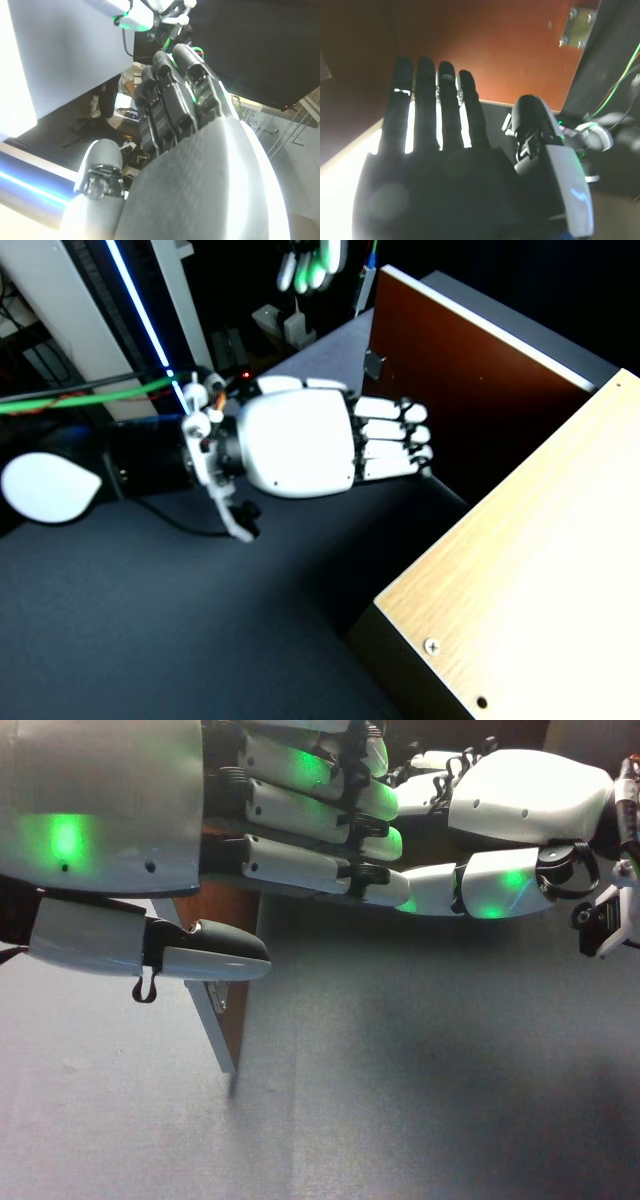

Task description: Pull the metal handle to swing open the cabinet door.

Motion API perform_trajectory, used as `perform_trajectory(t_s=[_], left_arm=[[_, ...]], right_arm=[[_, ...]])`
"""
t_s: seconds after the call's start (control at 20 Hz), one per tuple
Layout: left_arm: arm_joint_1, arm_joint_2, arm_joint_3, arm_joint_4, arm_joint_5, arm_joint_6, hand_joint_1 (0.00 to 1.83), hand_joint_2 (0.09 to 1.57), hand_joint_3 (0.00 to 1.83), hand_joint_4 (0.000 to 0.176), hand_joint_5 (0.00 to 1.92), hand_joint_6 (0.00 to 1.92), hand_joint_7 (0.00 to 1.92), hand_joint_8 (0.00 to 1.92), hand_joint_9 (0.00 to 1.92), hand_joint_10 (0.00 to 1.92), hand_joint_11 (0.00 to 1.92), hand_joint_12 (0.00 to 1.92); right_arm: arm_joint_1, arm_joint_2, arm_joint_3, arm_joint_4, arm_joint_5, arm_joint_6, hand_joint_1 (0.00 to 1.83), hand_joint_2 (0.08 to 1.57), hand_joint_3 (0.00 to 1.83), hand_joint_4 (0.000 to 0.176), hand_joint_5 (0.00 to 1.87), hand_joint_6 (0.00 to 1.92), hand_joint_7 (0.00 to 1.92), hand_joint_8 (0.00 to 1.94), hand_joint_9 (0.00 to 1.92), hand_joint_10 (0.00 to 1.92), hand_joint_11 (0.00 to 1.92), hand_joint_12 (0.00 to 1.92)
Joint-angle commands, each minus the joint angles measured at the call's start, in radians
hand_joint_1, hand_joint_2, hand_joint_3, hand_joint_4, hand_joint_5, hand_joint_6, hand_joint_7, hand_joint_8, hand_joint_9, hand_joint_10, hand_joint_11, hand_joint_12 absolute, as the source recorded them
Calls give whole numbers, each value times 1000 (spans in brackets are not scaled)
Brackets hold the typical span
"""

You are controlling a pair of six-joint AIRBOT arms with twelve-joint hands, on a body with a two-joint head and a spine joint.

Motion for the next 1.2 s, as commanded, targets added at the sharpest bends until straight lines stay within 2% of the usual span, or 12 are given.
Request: perform_trajectory(t_s=[0.0,0.25,0.4,0.75,0.9,1.15], left_arm=[[-10,8,-3,-95,-22,6,0,1571,45,0,431,1,485,2,466,5,81,885],[-10,8,-3,-95,-22,6,0,1571,40,0,440,4,488,2,466,3,80,891],[-10,8,-3,-95,-22,6,0,1571,37,0,444,5,490,3,466,2,74,888],[-10,8,-3,-95,-22,6,0,1571,39,0,423,0,473,0,451,0,56,884],[-10,8,-3,-95,-22,6,0,1571,39,0,421,2,472,2,452,2,57,889],[-10,8,-3,-95,-22,6,0,1571,40,0,423,2,473,2,455,3,58,894]], right_arm=[[19,7,2,43,104,4,0,1571,42,0,256,3,296,3,280,4,0,727],[53,11,17,-33,104,4,0,1571,48,0,265,5,305,6,284,5,0,724],[62,11,17,-32,109,4,0,1571,44,0,267,5,307,4,286,4,0,729],[66,18,-28,-107,99,31,0,1571,29,0,260,1,299,1,281,1,0,714],[75,37,-53,-101,44,31,0,1571,36,0,257,3,300,4,280,3,0,708],[104,59,-78,-77,39,31,0,1571,36,0,262,3,302,1,283,2,0,730]])
